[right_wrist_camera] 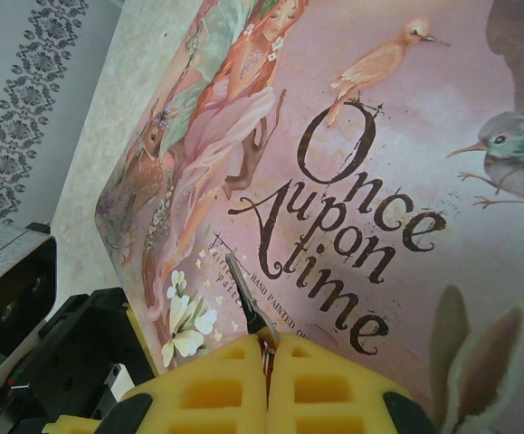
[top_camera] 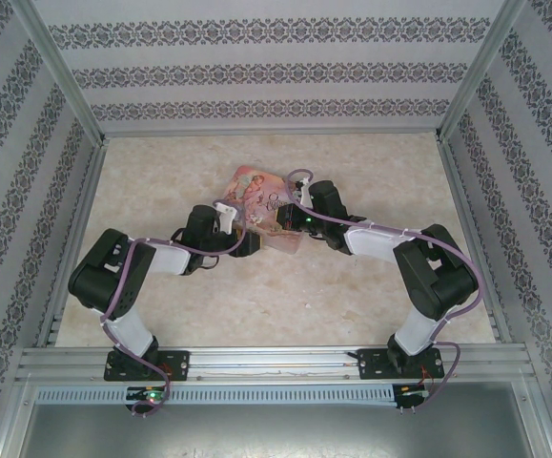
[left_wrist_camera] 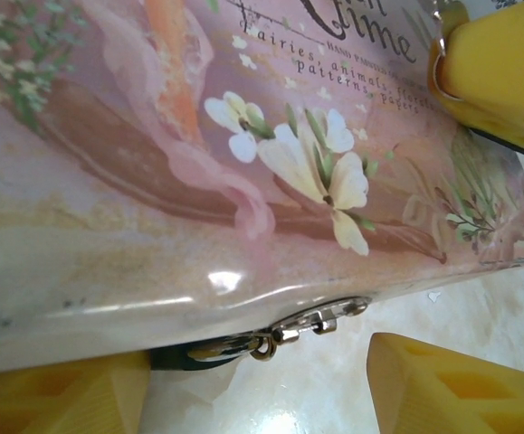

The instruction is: Unlock a padlock with a key

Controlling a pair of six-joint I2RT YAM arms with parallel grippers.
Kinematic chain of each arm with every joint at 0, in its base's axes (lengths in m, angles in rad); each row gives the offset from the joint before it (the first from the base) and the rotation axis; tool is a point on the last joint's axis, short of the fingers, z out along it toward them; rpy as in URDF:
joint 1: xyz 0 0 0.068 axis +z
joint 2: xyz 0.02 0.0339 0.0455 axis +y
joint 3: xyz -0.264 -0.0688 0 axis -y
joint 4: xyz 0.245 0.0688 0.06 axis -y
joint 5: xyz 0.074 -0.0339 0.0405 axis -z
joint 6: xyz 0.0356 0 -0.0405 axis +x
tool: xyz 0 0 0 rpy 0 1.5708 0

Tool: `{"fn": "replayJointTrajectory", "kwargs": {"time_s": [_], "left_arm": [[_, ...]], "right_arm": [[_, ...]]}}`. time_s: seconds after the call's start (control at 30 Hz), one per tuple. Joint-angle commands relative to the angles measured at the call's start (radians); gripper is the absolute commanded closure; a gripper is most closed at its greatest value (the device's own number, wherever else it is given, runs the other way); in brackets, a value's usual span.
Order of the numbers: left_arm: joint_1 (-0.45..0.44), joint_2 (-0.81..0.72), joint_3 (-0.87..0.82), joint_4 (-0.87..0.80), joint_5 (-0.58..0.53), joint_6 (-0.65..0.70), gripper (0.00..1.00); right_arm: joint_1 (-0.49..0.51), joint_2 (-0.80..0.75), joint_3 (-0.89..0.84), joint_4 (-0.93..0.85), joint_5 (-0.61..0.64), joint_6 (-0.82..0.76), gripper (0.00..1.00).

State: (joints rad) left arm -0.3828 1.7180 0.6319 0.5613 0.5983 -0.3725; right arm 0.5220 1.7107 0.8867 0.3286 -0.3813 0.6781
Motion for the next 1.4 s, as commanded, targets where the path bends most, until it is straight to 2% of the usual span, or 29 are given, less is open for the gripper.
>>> {"fn": "replayJointTrajectory", "kwargs": {"time_s": [0.0,0.8,1.37], "left_arm": [[-0.032,0.024,0.043,-0.025,-0.009,0.035,0.38],[-0.088,0.057,0.081,-0.052,-0.171,0.038,0.50],[-0.090,0.052,0.098,-0.069,-0.205,0.041,0.68]], "right_arm": [[0.023,0.025,-0.040,-0.122,0.004,0.012,1.00],[0.024,0.029,-0.035,-0.118,0.001,0.014,1.00],[0.033,0.015,-0.034,-0.091,-0.010,0.018,1.00]]}}
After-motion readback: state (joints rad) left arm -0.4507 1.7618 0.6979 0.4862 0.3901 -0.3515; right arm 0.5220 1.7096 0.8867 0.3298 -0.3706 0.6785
